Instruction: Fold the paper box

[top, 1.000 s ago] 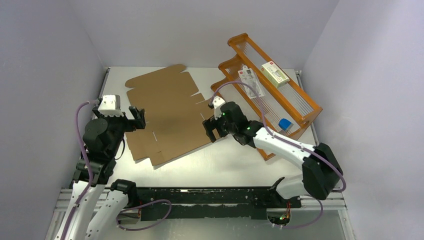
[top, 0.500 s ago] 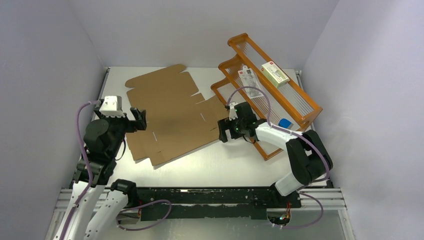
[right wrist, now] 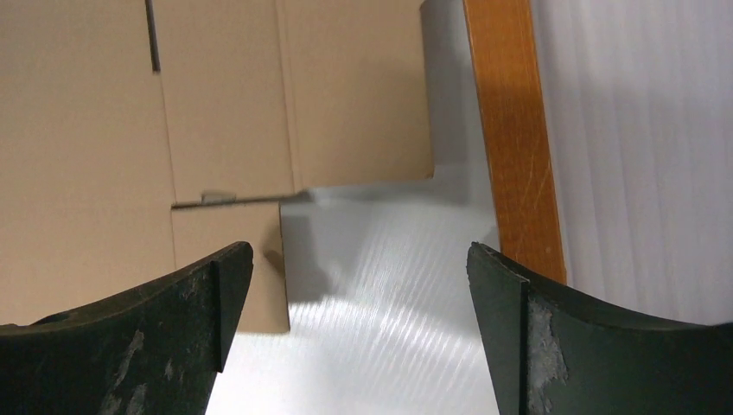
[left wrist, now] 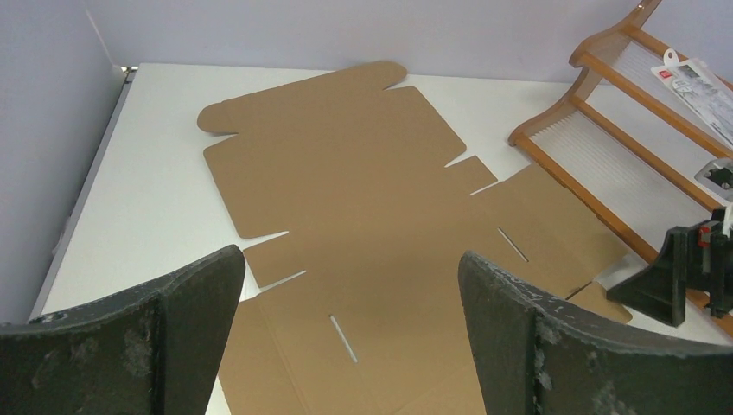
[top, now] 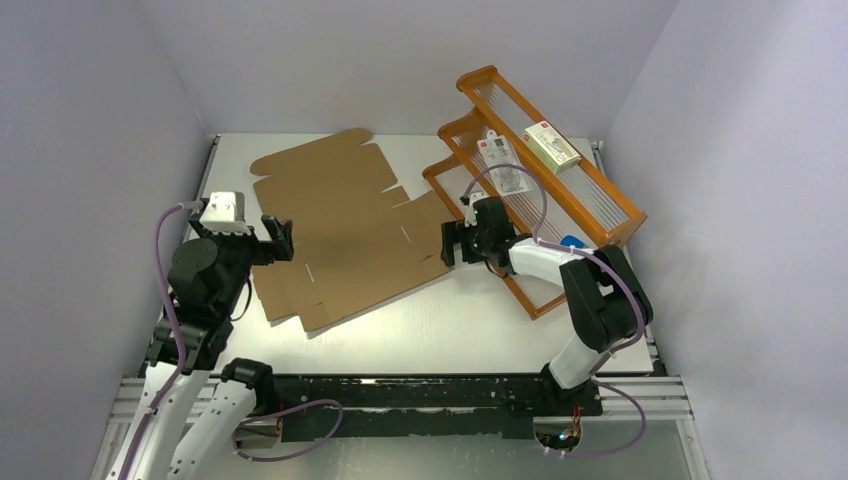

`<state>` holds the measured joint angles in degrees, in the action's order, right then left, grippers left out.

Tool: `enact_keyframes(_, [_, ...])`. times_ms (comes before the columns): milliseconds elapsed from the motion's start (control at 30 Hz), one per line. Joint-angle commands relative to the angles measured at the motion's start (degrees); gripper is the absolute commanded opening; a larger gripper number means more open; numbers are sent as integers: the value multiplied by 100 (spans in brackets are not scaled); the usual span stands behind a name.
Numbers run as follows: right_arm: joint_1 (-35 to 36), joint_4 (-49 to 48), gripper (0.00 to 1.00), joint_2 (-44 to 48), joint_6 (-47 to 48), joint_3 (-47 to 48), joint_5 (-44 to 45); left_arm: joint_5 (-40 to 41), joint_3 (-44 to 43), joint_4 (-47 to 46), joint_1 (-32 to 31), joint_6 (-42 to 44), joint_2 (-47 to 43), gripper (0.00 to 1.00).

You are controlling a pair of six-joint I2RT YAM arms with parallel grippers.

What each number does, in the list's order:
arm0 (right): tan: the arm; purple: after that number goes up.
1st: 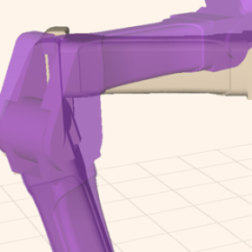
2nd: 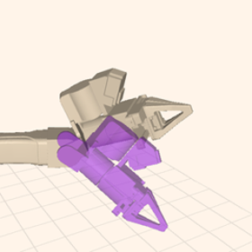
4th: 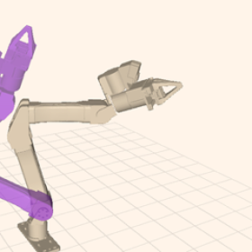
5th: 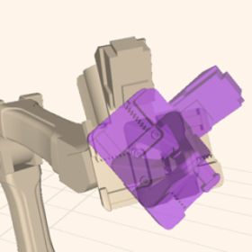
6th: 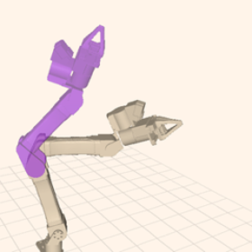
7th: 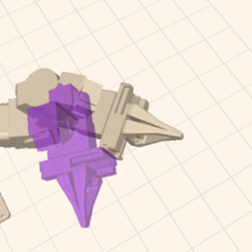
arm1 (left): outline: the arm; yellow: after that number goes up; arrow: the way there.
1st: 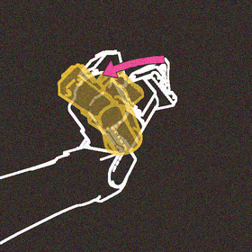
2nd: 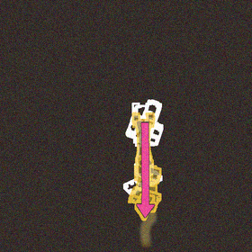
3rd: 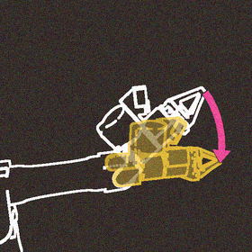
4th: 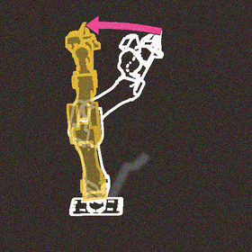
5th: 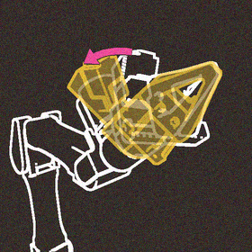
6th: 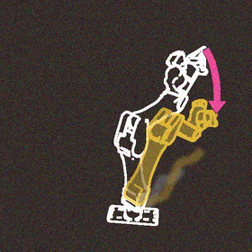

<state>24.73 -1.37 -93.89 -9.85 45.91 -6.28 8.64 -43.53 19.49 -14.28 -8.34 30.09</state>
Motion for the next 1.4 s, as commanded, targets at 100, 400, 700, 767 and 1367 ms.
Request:
enact_keyframes(100, [-410,-663,100,-587,-298,523,804,-14,29,-167,-48,69,-31,98])
enact_keyframes(400, [-708,-555,100,-1134,-379,1170,1116,-12,29,-164,-48,76,-1,98])
enact_keyframes(700, [-1206,-234,100,-1240,-500,1335,1243,-2,37,-160,-48,78,31,98])
enact_keyframes(767, [-1291,-255,100,-1132,-522,1175,1320,-6,37,-171,-48,78,37,98])
enact_keyframes(1367, [-1870,-48,100,-919,-628,1066,2011,18,54,-151,-48,69,122,98])
